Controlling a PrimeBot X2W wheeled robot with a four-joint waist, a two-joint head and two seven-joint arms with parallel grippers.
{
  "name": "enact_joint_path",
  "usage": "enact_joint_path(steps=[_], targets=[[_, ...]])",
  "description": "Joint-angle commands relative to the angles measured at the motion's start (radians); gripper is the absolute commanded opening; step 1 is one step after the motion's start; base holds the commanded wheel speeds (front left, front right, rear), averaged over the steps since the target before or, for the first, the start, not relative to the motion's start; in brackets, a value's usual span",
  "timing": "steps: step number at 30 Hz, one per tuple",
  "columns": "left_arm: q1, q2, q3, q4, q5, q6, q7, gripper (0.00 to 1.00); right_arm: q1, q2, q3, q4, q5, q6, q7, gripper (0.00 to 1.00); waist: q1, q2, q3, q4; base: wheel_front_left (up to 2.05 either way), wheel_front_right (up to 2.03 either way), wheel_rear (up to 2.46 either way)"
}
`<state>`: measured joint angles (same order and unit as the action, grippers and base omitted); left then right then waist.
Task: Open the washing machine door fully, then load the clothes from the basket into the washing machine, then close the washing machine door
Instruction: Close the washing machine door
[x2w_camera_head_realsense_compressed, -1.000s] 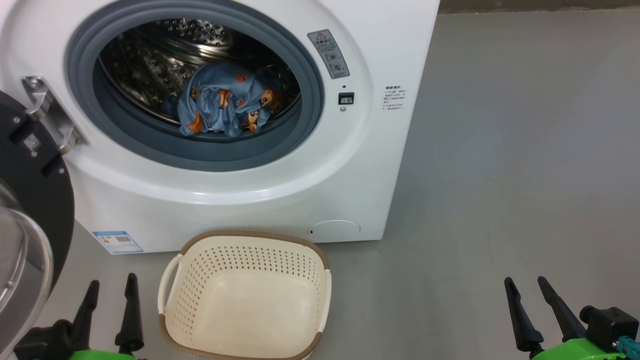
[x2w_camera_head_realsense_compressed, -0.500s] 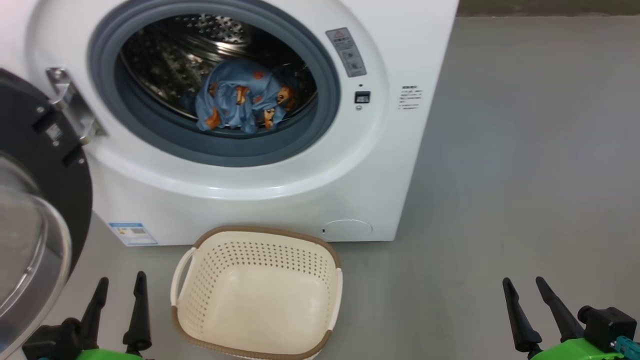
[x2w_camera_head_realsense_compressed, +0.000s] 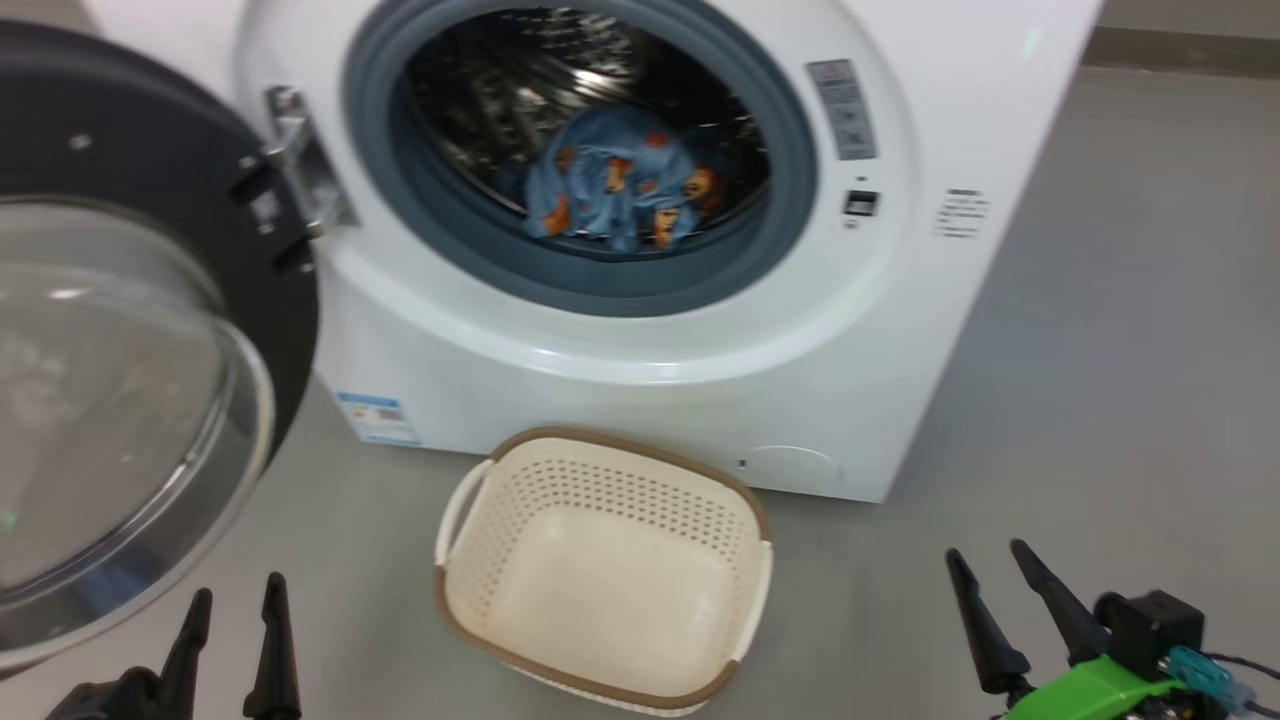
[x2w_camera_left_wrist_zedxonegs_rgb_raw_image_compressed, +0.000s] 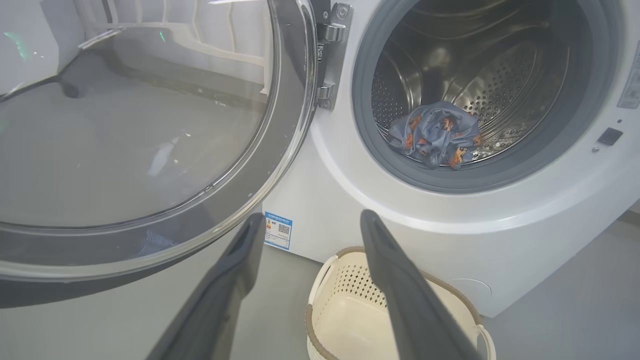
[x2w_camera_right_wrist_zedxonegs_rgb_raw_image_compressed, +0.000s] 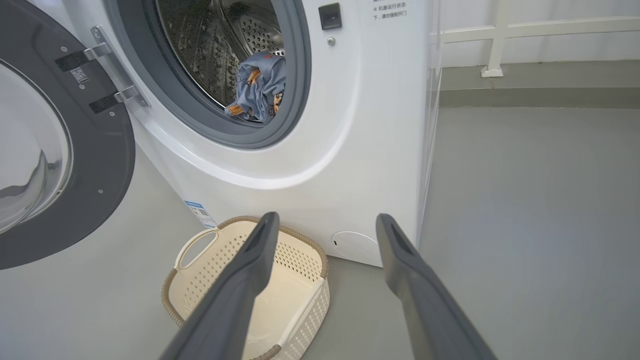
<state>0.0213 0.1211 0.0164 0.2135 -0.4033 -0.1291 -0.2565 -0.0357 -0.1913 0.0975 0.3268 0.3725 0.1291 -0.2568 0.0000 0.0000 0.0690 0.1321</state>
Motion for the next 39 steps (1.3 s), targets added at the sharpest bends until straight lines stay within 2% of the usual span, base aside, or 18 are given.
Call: enact_joint_path(steps=[1, 14, 22, 27, 39], targets=[[-0.008, 0.009, 0.043, -0.015, -0.004, -0.002, -0.005, 1.00, -0.043, -0.016, 0.039, -0.016, 0.009, 0.002, -0.005, 1.00, 0.0000, 0.0000, -0.005, 0.077, 0.00, 0.00, 0.00], [0.014, -0.016, 0.070, -0.012, 0.010, -0.002, -0.005, 1.00, -0.078, -0.024, 0.086, 0.009, 0.024, 0.002, -0.005, 1.00, 0.0000, 0.0000, -0.018, 0.265, 0.00, 0.00, 0.00], [0.029, -0.025, 0.078, -0.019, 0.011, -0.002, -0.005, 1.00, -0.073, -0.022, 0.094, 0.013, 0.027, 0.002, -0.005, 1.00, 0.0000, 0.0000, -0.030, 0.337, 0.00, 0.00, 0.00], [0.038, -0.030, 0.080, -0.025, 0.008, -0.002, -0.005, 1.00, -0.071, -0.021, 0.097, 0.014, 0.027, 0.002, -0.005, 1.00, 0.0000, 0.0000, -0.032, 0.368, 0.00, 0.00, 0.00], [0.048, -0.043, 0.098, -0.043, 0.005, -0.002, -0.005, 1.00, -0.088, -0.032, 0.126, 0.027, 0.038, 0.002, -0.005, 1.00, 0.0000, 0.0000, -0.032, 0.372, 0.00, 0.00, 0.00]])
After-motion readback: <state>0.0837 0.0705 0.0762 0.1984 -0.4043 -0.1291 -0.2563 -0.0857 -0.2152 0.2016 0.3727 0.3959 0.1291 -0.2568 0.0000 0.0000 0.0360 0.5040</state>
